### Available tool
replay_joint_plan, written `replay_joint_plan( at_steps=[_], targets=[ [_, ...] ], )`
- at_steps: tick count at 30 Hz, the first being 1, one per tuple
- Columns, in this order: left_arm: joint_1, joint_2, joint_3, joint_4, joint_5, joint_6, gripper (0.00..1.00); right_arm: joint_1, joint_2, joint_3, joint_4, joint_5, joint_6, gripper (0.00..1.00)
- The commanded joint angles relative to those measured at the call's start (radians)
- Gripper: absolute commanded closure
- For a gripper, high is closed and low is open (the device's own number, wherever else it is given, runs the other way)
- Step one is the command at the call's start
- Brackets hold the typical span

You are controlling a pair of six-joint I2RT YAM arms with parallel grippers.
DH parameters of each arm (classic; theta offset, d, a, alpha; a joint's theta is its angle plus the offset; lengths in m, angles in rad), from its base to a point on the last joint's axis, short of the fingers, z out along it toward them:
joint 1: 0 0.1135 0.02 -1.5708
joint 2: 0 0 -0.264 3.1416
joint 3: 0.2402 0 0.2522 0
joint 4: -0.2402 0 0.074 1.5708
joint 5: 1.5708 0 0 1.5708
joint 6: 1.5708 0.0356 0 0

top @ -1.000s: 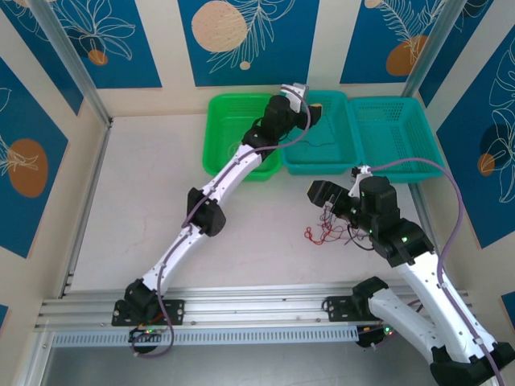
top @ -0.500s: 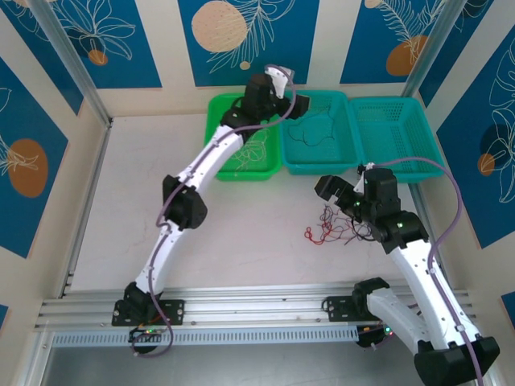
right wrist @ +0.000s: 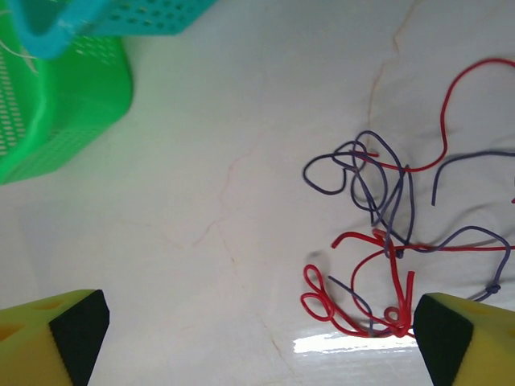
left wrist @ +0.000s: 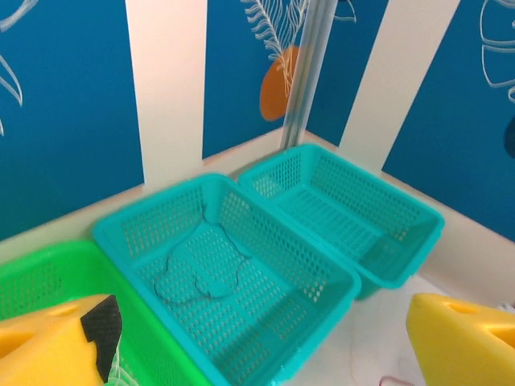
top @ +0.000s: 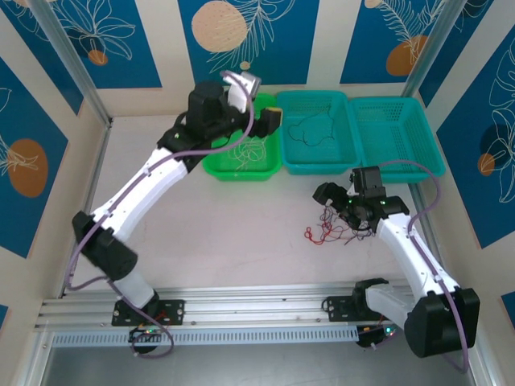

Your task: Untangle the cables

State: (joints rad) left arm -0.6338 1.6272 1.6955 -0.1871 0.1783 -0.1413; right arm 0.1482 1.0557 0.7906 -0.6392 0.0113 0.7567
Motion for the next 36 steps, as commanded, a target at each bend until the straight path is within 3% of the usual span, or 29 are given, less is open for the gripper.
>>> replay_joint_plan(
  at_steps=[1, 7, 11, 13, 15, 16, 18, 22, 31, 36],
  targets=[
    [-0.016, -0.091, -0.239, 0.185, -0.017, -0.087, 0.08, -0.01, 0.028, -0.023, 0.007, 0.001, -0.007, 0.03],
    [-0.043, -0.246, -0.571, 0.354, -0.026, -0.175, 0.08, -0.009, 0.131, -0.102, 0.109, -0.019, -0.007, 0.06],
    [-0.045, -0.28, -0.66, 0.348, 0.002, -0.147, 0.08, 0.007, 0.273, -0.076, 0.107, 0.015, -0.059, 0.19],
    [-0.044, -0.286, -0.683, 0.321, 0.0, -0.128, 0.08, 0.045, 0.334, -0.051, 0.108, 0.064, -0.076, 0.35],
    [-0.044, -0.297, -0.699, 0.299, -0.005, -0.123, 0.08, 0.086, 0.382, -0.015, 0.084, 0.127, -0.076, 0.62],
    [-0.043, -0.305, -0.711, 0.292, -0.007, -0.125, 0.08, 0.11, 0.403, 0.001, 0.075, 0.155, -0.076, 0.71],
    [-0.044, -0.323, -0.74, 0.286, -0.011, -0.132, 0.08, 0.156, 0.418, 0.026, 0.07, 0.183, -0.076, 0.83],
    [-0.043, -0.364, -0.801, 0.246, -0.011, -0.171, 0.08, 0.241, 0.409, 0.058, 0.095, 0.157, -0.069, 0.96],
    [-0.038, -0.392, -0.955, 0.258, 0.117, -0.233, 0.09, 0.396, 0.352, 0.086, 0.287, -0.075, -0.112, 0.99],
    [-0.008, -0.355, -0.992, 0.31, 0.156, -0.376, 0.15, 0.407, 0.321, 0.086, 0.322, -0.153, -0.142, 1.0]
  ],
)
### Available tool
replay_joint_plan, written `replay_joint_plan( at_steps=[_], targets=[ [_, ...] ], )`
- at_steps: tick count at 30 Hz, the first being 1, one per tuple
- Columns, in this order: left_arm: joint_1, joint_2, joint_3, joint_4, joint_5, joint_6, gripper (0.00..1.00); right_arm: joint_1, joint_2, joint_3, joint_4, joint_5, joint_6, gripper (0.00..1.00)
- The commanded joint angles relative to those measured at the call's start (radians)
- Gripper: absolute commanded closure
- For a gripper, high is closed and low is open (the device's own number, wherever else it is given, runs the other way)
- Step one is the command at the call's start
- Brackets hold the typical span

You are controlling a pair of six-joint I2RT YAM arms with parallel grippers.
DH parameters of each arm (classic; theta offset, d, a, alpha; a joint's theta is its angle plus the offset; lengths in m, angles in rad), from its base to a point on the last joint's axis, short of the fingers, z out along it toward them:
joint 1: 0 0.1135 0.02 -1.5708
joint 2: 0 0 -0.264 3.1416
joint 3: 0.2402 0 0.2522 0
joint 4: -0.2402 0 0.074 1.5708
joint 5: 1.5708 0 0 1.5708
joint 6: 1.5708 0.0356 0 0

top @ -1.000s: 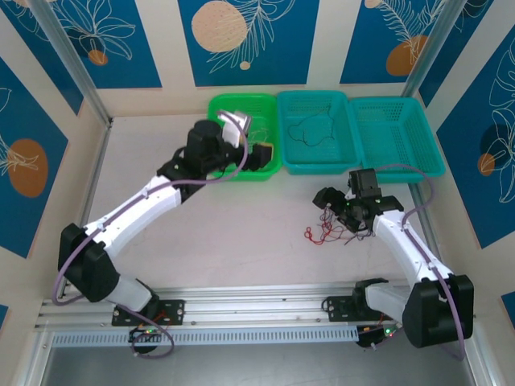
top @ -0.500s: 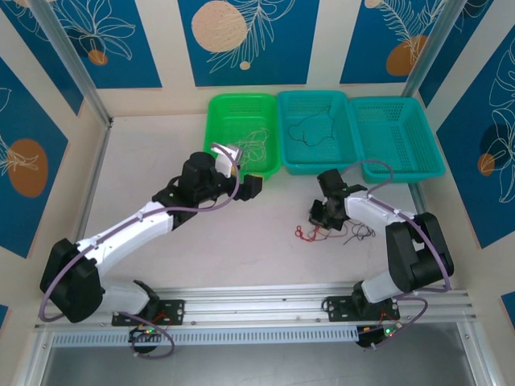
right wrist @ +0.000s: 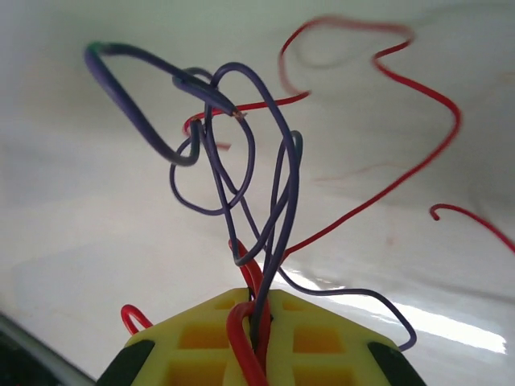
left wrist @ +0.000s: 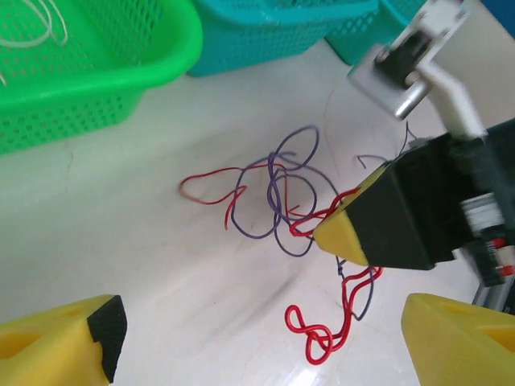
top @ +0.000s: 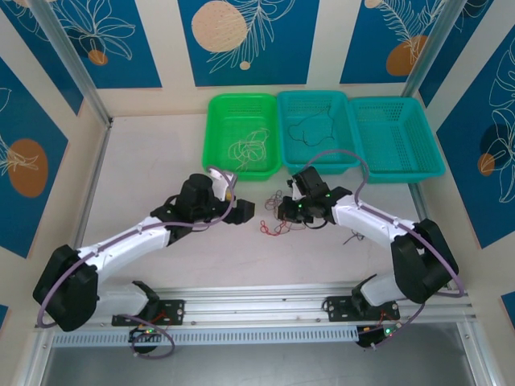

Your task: Untangle the cables

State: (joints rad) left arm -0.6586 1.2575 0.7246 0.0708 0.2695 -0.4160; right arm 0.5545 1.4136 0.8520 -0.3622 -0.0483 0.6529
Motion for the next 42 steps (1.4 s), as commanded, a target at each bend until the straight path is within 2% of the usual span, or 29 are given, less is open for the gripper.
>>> replay_joint_plan(
  at_steps=[1, 3, 7, 9, 12, 16, 17, 22, 24, 27, 29, 31, 32, 36, 42],
  targets=[
    [0.022, 0.02, -0.028, 0.079, 0.083, -0.132, 0.17, 0.004, -0.048, 0.022, 0.057, -0.117, -0.044, 1.0],
    [0.033, 0.032, -0.045, 0.146, 0.115, -0.194, 0.22, 0.008, -0.068, 0.015, 0.068, -0.151, -0.048, 1.0],
    [0.056, 0.101, -0.075, 0.364, 0.215, -0.398, 0.43, 0.015, -0.101, 0.011, 0.072, -0.151, -0.031, 1.0],
    [0.057, 0.158, -0.078, 0.469, 0.264, -0.489, 0.49, 0.016, -0.112, 0.006, 0.082, -0.161, -0.022, 1.0],
    [0.056, 0.234, -0.08, 0.598, 0.313, -0.591, 0.5, 0.02, -0.126, -0.007, 0.13, -0.215, -0.014, 1.0],
    [0.057, 0.279, -0.082, 0.663, 0.296, -0.644, 0.5, 0.035, -0.136, -0.006, 0.159, -0.261, -0.012, 1.0],
    [0.056, 0.281, -0.081, 0.668, 0.288, -0.646, 0.53, 0.037, -0.138, -0.004, 0.158, -0.262, -0.01, 0.99],
    [0.057, 0.259, -0.08, 0.645, 0.245, -0.628, 0.92, 0.036, -0.139, -0.014, 0.144, -0.198, 0.007, 0.99],
    [0.059, 0.25, -0.08, 0.624, 0.241, -0.613, 1.0, 0.031, -0.139, -0.019, 0.133, -0.162, 0.027, 0.98],
    [0.062, 0.228, -0.09, 0.587, 0.233, -0.583, 1.0, 0.012, -0.142, -0.027, 0.103, -0.093, 0.05, 0.95],
    [0.072, 0.208, -0.102, 0.561, 0.227, -0.564, 1.0, -0.01, -0.143, -0.026, 0.045, 0.004, 0.072, 0.92],
    [0.091, 0.179, -0.114, 0.527, 0.219, -0.541, 1.0, -0.068, -0.138, -0.027, -0.066, 0.138, 0.138, 0.92],
    [0.101, 0.165, -0.119, 0.512, 0.218, -0.53, 1.0, -0.112, -0.133, -0.034, -0.106, 0.156, 0.168, 0.93],
    [0.15, 0.105, -0.135, 0.429, 0.221, -0.48, 1.0, -0.3, -0.157, -0.117, -0.125, 0.087, 0.195, 0.95],
    [0.228, 0.035, -0.148, 0.311, 0.246, -0.408, 1.0, -0.463, -0.257, -0.203, -0.172, 0.13, 0.228, 0.93]
  ],
)
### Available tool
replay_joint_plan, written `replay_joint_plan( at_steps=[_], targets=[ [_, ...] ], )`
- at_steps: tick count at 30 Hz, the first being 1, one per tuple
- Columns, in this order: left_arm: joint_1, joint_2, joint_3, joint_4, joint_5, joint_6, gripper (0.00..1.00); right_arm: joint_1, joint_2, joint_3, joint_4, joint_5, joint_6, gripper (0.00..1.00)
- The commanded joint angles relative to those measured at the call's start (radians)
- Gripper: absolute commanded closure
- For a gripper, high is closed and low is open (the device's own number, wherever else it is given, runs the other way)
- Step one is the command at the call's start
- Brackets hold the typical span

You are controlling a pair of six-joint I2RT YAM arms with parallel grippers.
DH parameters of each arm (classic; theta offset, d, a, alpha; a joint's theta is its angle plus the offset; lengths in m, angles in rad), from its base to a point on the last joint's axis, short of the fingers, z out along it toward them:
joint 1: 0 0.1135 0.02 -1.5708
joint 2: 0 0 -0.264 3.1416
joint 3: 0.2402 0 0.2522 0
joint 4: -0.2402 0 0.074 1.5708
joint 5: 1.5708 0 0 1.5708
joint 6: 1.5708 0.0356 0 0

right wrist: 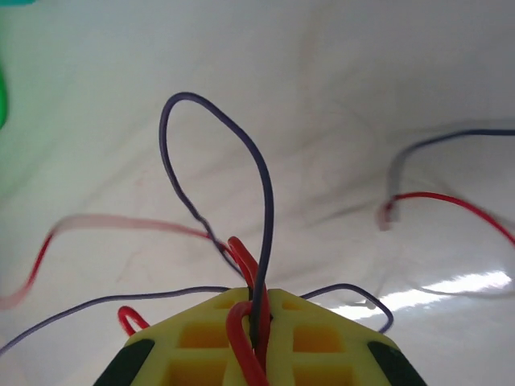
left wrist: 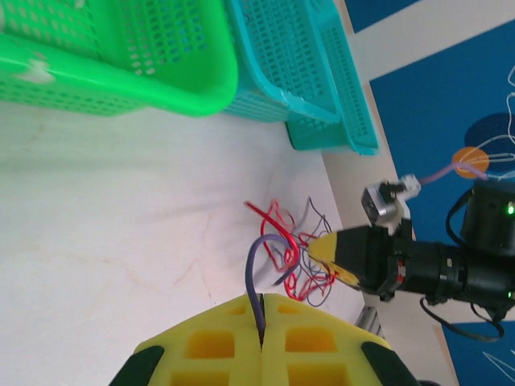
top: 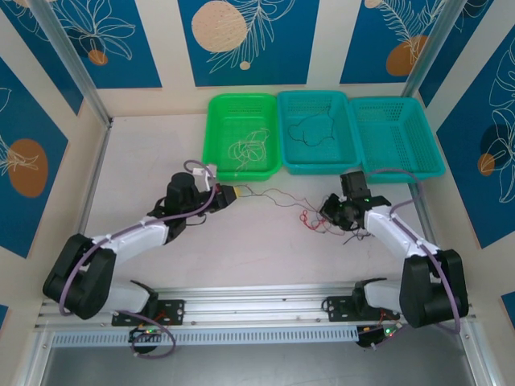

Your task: Untangle the cables

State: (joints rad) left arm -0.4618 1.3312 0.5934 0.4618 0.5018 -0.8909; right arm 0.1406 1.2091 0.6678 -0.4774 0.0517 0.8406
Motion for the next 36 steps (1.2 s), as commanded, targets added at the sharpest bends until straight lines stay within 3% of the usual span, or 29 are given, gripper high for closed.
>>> replay_joint_plan(
  at_steps=[1, 9, 12, 17, 20, 23, 27, 36],
  targets=[
    [0.044, -0.051, -0.02, -0.102, 0.015, 0.081, 1.0, -0.084, -0.071, -0.036, -0.058, 0.019, 0.042, 0.93],
    [0.173, -0.16, -0.04, -0.245, 0.009, 0.172, 1.0, -0.324, -0.153, -0.118, -0.063, -0.071, 0.046, 0.9],
    [0.183, -0.179, -0.039, -0.261, 0.02, 0.195, 1.0, -0.323, -0.151, -0.135, -0.012, -0.156, 0.018, 0.89],
    [0.191, -0.218, -0.022, -0.313, 0.002, 0.253, 1.0, -0.317, -0.117, -0.127, -0.031, -0.15, 0.009, 0.83],
    [0.213, -0.273, 0.023, -0.462, -0.081, 0.351, 1.0, -0.336, -0.096, -0.118, -0.057, -0.14, 0.002, 0.82],
    [0.25, -0.343, 0.067, -0.626, -0.241, 0.421, 1.0, -0.384, -0.096, -0.127, -0.066, -0.141, 0.008, 0.83],
    [0.305, -0.427, 0.084, -0.752, -0.445, 0.399, 1.0, -0.42, -0.116, -0.132, -0.063, -0.147, 0.006, 0.84],
    [0.345, -0.474, 0.029, -0.775, -0.534, 0.299, 1.0, -0.439, -0.142, -0.117, -0.091, -0.134, 0.003, 0.83]
  ],
)
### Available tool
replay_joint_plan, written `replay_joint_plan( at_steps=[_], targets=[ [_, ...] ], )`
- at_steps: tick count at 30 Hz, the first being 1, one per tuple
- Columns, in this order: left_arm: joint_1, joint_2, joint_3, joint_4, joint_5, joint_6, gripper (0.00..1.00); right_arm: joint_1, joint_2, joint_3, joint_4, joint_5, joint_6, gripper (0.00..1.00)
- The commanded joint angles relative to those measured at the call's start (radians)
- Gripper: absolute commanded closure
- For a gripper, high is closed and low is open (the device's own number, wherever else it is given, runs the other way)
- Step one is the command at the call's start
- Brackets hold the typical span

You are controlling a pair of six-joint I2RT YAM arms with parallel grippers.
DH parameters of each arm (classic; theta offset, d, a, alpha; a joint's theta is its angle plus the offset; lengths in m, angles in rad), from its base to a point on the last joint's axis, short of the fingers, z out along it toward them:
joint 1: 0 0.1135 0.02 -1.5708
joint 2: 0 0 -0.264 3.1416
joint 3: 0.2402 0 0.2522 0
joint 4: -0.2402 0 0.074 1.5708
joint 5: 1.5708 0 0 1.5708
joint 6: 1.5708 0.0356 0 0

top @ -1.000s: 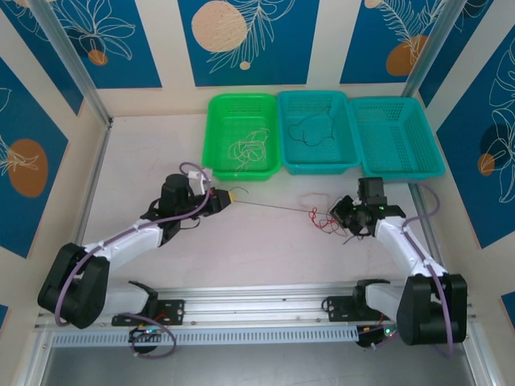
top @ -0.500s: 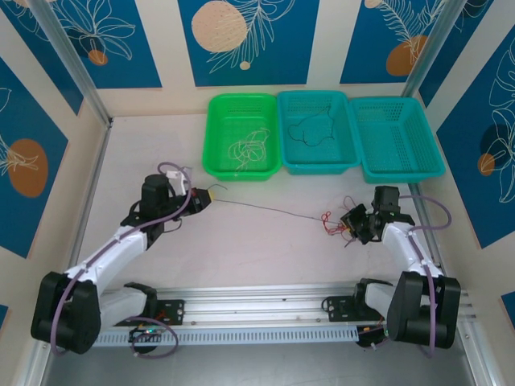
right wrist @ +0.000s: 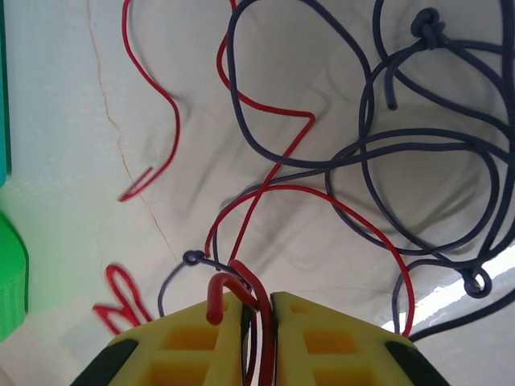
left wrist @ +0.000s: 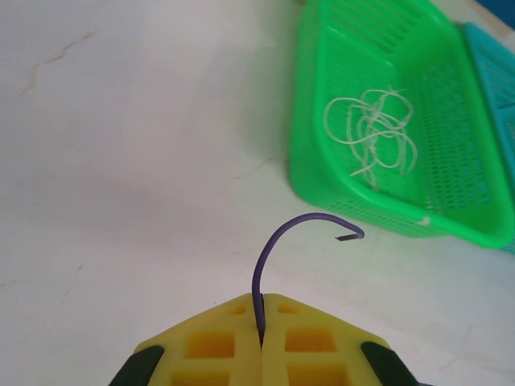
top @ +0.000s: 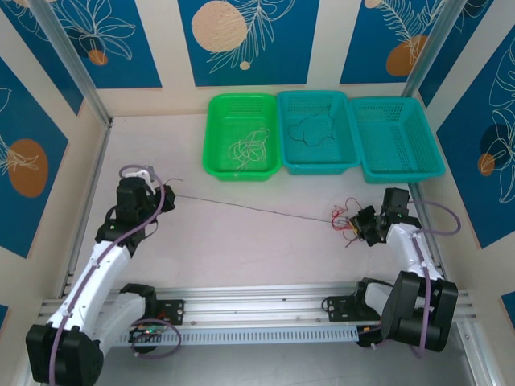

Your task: Untangle the cables

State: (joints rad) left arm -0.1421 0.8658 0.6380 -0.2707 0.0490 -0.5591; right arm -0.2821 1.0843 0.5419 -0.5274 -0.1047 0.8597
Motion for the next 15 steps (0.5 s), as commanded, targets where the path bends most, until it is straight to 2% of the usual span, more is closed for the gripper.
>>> replay_joint_plan(
  at_steps=[1, 5, 7, 9, 12, 15],
  targets=[
    [0.028, -0.011, -0.013, -0.05, -0.097, -0.041, 1.0, -0.018, -0.022, 0.011, -0.048, 0.028, -0.017, 0.83],
    [0.065, -0.034, 0.02, -0.168, -0.28, -0.122, 1.0, -0.05, -0.055, 0.006, -0.054, 0.016, -0.011, 0.8],
    [0.083, -0.054, 0.011, -0.168, -0.294, -0.147, 1.0, -0.053, -0.072, -0.01, -0.029, -0.015, -0.004, 0.8],
    [0.082, -0.061, -0.018, -0.107, -0.218, -0.142, 1.0, -0.045, -0.085, -0.034, 0.014, -0.074, -0.003, 0.79],
    [0.078, -0.009, -0.069, 0.067, 0.06, -0.123, 1.0, 0.009, -0.099, -0.044, 0.079, -0.143, -0.023, 0.78],
    [0.066, 0.039, -0.061, 0.085, 0.153, -0.115, 1.0, 0.167, -0.135, -0.002, 0.104, -0.125, -0.083, 0.72]
  ],
)
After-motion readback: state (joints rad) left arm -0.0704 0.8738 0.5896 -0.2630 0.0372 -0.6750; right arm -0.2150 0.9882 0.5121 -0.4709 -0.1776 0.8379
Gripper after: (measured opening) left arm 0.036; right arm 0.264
